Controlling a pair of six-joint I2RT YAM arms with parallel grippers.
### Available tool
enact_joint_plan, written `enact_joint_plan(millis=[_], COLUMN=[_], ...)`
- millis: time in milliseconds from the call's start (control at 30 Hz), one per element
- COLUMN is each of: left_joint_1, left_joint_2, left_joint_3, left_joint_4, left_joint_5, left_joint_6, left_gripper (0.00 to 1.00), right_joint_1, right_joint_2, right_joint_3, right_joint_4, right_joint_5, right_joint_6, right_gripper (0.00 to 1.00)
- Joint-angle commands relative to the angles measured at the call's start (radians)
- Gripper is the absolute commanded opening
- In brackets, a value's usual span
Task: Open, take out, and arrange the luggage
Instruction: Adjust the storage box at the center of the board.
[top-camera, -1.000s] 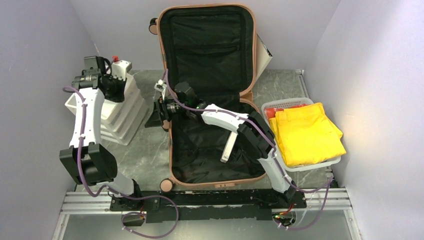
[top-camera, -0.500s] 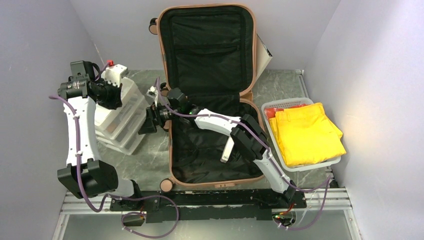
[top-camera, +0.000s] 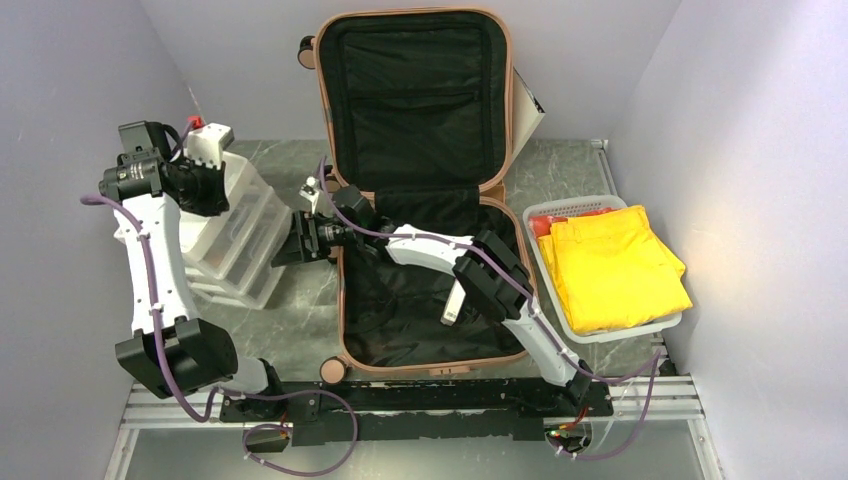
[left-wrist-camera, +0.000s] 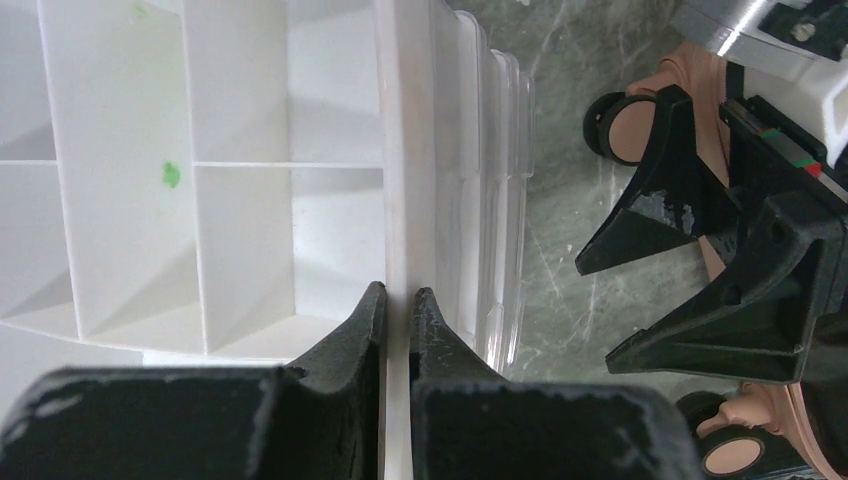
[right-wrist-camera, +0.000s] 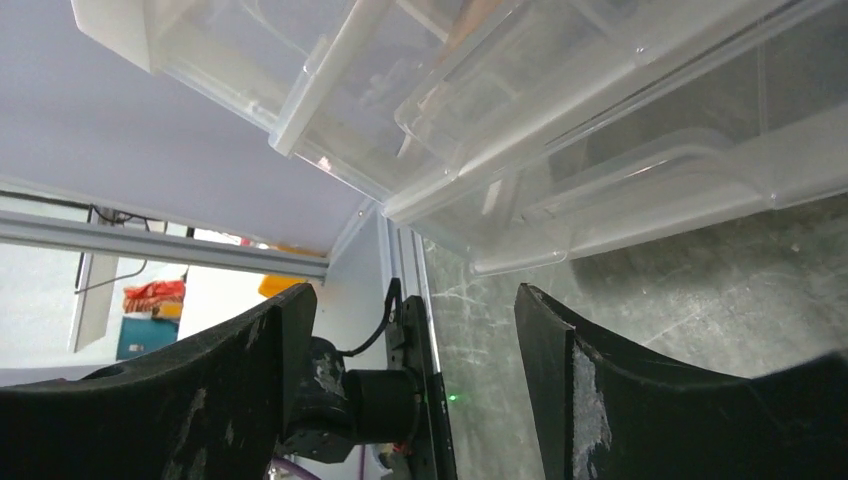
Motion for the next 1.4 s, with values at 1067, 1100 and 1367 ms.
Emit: enact_joint_plan(millis=[1067, 1100, 1367], left_joint_1=[0.149, 0.151, 0.167], left_joint_2=[-0.014, -0.012, -0.001], left_joint_3=[0.054, 0.052, 0.061], left_joint_4=[0.144, 0.15, 0.166], left_joint_5=[0.15, 0.137, 0.125], left_joint_6=[-0.163, -0.167, -0.176], left_gripper=[0.05, 0.05, 0.05], right_joint_1=[-0.02, -0.02, -0.006], right_joint_2=[0.296, 0.291, 0.263], right_joint_3=[0.327, 0.336, 0.4], right_joint_4=[0.25, 0.227, 0.002], right_joint_5=[0.101, 0.104, 0.145], right_joint_6=[0.348, 0.341, 0.219], right_gripper=[0.74, 0.74, 0.77])
